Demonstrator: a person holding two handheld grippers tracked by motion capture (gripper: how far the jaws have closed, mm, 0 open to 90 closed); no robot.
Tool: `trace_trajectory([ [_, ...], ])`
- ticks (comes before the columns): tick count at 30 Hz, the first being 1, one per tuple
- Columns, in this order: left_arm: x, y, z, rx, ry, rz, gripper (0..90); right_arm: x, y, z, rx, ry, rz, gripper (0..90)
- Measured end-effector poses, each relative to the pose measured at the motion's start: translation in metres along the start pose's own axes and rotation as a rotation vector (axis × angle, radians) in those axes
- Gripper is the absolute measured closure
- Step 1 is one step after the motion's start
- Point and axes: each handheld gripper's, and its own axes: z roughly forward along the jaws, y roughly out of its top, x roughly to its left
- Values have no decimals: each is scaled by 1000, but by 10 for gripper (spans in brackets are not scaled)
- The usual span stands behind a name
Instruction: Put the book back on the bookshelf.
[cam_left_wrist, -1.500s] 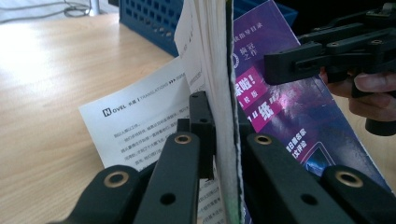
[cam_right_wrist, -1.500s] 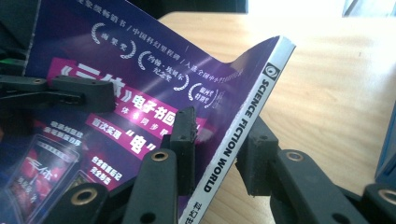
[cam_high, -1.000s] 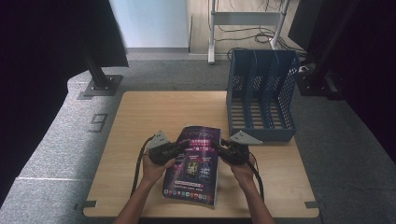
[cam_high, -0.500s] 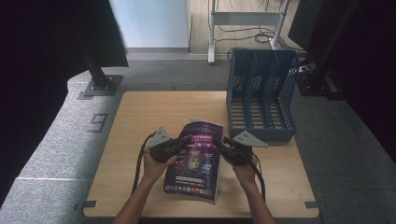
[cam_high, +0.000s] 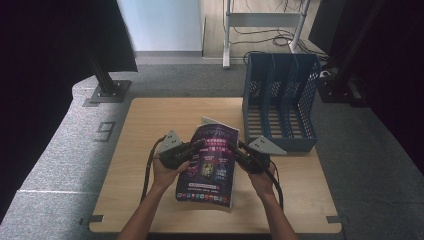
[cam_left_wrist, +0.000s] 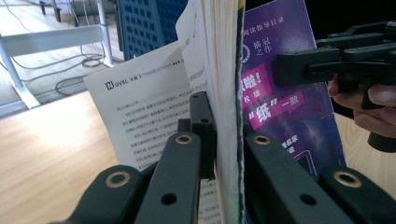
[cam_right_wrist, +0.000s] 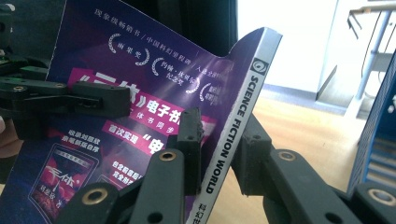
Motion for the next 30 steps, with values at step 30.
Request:
trace_trajectory([
  [30,-6,6,-3,-16,-15,45,861,2,9,-17,-81,23,-68,795],
])
